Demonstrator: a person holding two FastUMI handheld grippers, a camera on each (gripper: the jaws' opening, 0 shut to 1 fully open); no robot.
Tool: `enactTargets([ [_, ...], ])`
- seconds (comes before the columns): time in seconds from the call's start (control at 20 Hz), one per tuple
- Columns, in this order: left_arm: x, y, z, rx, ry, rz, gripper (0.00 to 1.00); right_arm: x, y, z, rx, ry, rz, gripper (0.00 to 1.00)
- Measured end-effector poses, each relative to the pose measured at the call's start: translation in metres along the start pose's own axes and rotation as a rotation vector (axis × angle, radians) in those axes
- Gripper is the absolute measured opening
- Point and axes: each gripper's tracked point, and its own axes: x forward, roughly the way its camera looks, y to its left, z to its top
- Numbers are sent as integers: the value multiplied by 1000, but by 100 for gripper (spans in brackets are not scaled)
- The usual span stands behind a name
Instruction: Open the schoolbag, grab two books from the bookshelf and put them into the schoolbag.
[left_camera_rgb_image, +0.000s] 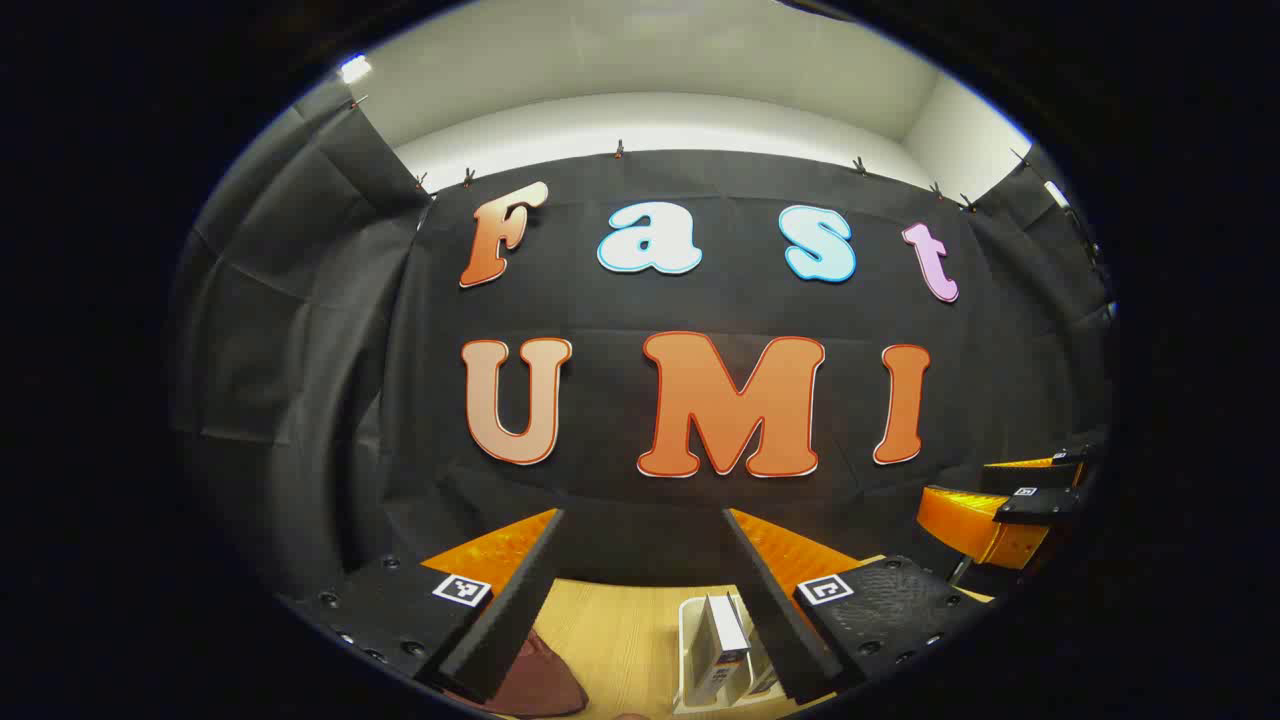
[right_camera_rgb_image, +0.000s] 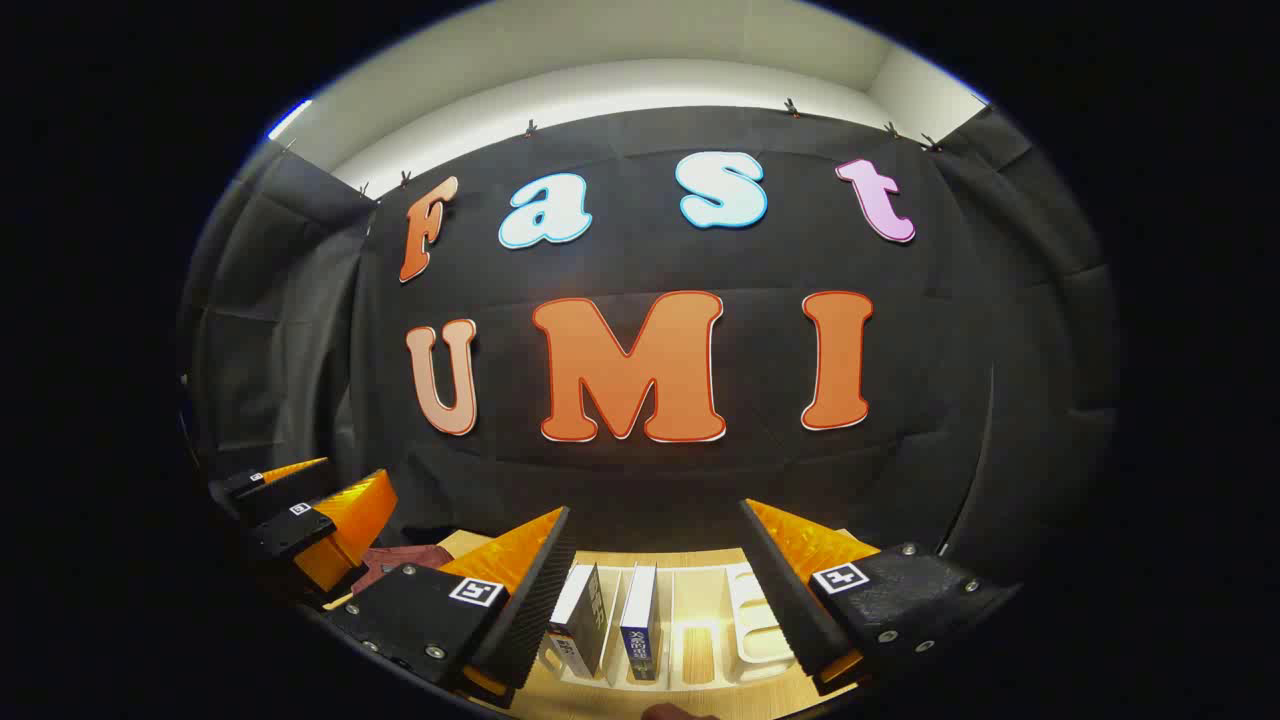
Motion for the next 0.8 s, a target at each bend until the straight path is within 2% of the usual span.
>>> enactTargets([
  [0.05, 1, 0, 0, 1, -1, 0, 95, 1, -1, 0, 1, -2, -4, 96],
  [0.15, 4, 0, -1, 0, 1, -2, 98, 1, -3, 2, -1, -10, -14, 96],
  [0.2, 5, 0, -2, 0, 4, -2, 95, 2, -3, 2, 0, -11, -17, 96],
  [0.5, 12, -4, -5, 0, 10, -18, 95, 5, -3, 1, -3, -11, -22, 96],
  [0.65, 14, -8, -6, 2, 7, -27, 98, 4, -6, 1, -16, -12, -37, 96],
  [0.8, 16, -12, -7, 3, 5, -37, 95, 4, -14, -1, -21, -5, -63, 96],
])
